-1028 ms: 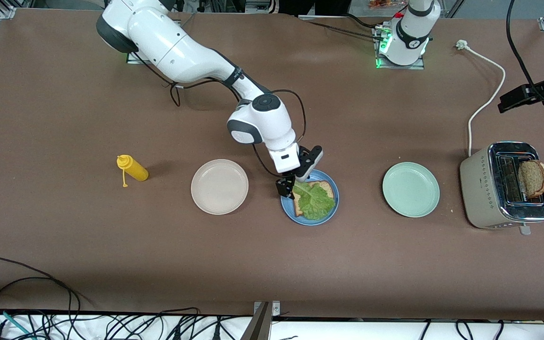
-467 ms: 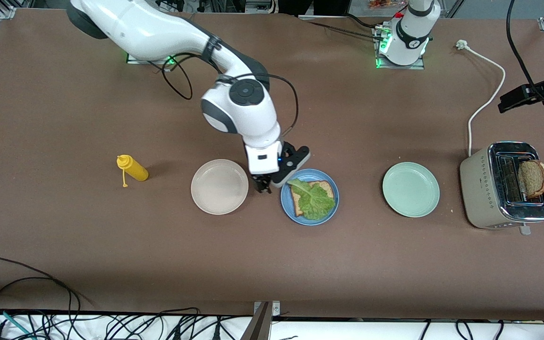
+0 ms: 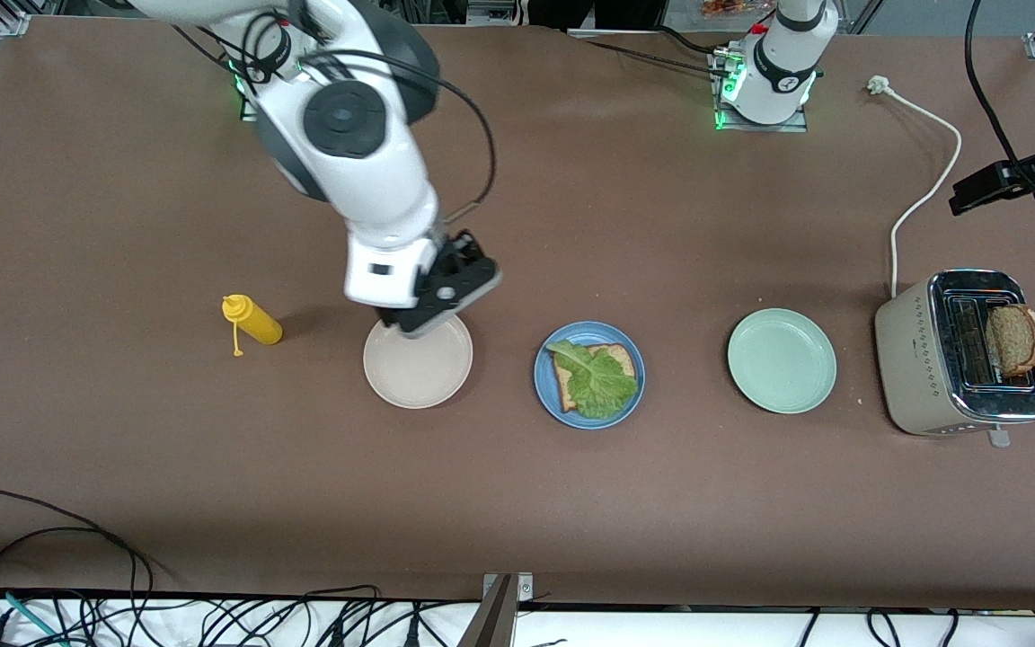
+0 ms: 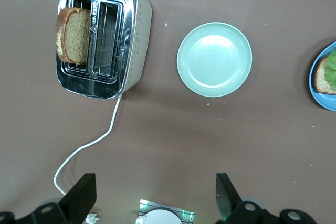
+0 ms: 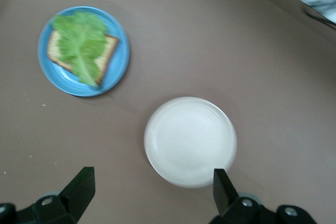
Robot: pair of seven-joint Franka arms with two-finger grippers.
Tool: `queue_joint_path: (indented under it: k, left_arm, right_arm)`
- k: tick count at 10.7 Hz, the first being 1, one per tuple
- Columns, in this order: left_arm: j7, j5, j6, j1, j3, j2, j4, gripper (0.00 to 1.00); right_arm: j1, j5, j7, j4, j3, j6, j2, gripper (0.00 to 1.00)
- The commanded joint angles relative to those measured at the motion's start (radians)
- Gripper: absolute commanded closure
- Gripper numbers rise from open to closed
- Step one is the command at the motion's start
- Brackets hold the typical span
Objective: Make sandwich in blue plate with both arms
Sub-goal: 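Withdraw the right gripper from the blue plate toward the yellow bottle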
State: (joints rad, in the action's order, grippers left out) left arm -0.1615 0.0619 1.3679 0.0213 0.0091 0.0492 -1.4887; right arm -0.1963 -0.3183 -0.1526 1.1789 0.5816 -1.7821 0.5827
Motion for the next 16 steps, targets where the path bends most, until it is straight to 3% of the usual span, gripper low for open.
queue_joint_path:
  k: [1,4,8,10,14,16]
  left_arm:
    - [-0.006,0.015,-0.023,0.011,-0.008,0.011,0.025,0.0]
    - [-0.004,0.015,-0.023,0.023,-0.008,0.011,0.024,0.0]
    - [-0.004,0.015,-0.023,0.022,-0.009,0.011,0.022,0.0]
    - [-0.004,0.015,-0.023,0.022,-0.009,0.011,0.022,0.0]
    - [-0.004,0.015,-0.023,0.022,-0.009,0.011,0.022,0.0]
    - [-0.004,0.015,-0.023,0.022,-0.009,0.011,0.022,0.0]
  right_arm:
    - [0.011,0.134,0.008,0.044,-0.199,0.188,-0.162,0.0]
    - [0.011,0.136,0.011,0.047,-0.331,0.355,-0.211,0.0]
    - [0.009,0.159,0.129,0.167,-0.503,0.369,-0.262,0.0]
    - [0.009,0.214,0.247,0.261,-0.595,0.305,-0.299,0.0]
    - [0.009,0.284,0.471,0.583,-0.709,0.014,-0.45,0.0]
    - [0.009,0.365,0.635,0.672,-0.765,-0.084,-0.48,0.0]
